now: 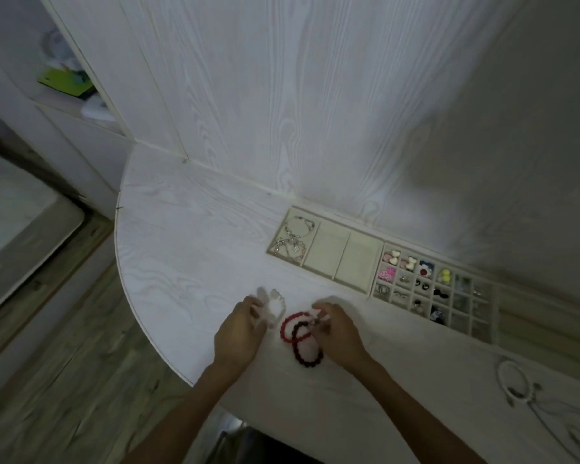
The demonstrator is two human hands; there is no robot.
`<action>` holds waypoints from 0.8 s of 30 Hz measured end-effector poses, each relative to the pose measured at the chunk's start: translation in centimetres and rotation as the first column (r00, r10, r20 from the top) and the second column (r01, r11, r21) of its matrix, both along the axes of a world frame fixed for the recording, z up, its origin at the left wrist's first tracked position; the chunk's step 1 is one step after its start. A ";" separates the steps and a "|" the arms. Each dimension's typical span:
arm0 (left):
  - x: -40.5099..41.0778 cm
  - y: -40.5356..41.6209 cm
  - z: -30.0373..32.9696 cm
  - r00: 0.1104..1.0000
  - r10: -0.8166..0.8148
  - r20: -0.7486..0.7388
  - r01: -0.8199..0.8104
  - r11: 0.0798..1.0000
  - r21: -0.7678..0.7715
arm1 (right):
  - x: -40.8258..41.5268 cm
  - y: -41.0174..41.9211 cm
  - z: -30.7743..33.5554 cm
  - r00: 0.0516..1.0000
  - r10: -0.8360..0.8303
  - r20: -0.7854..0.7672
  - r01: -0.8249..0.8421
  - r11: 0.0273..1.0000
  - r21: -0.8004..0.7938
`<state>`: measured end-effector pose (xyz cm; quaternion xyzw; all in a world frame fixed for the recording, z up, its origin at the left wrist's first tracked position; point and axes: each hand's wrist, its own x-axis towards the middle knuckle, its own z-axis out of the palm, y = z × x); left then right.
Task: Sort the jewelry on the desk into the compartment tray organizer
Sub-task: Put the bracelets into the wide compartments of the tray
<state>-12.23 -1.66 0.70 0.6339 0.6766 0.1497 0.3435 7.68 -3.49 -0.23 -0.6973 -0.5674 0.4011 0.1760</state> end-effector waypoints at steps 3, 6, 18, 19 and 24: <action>1.2 -1.6 0.2 0.954 -0.296 -0.058 0.299 0.952 0.061 | 1.1 -1.5 0.2 0.997 0.021 0.081 -0.018 0.999 -0.041; 2.3 -2.2 0.0 0.840 -0.473 -0.266 0.509 0.856 0.086 | 1.6 -3.1 -0.3 0.976 0.044 0.212 -0.034 0.998 -0.050; 2.9 -0.5 1.2 0.702 -0.547 -0.456 0.582 0.810 -0.075 | 5.6 -1.5 2.7 0.961 0.141 0.239 -0.091 0.974 -0.209; 2.9 -0.4 1.4 0.721 -0.544 -0.429 0.565 0.820 -0.090 | 6.2 -1.4 2.9 0.969 0.152 0.197 -0.104 0.967 -0.234; 5.0 0.7 2.6 0.906 -0.399 0.141 0.420 0.888 -0.185 | 7.5 -0.3 4.7 0.987 0.115 -0.108 -0.139 0.957 -0.256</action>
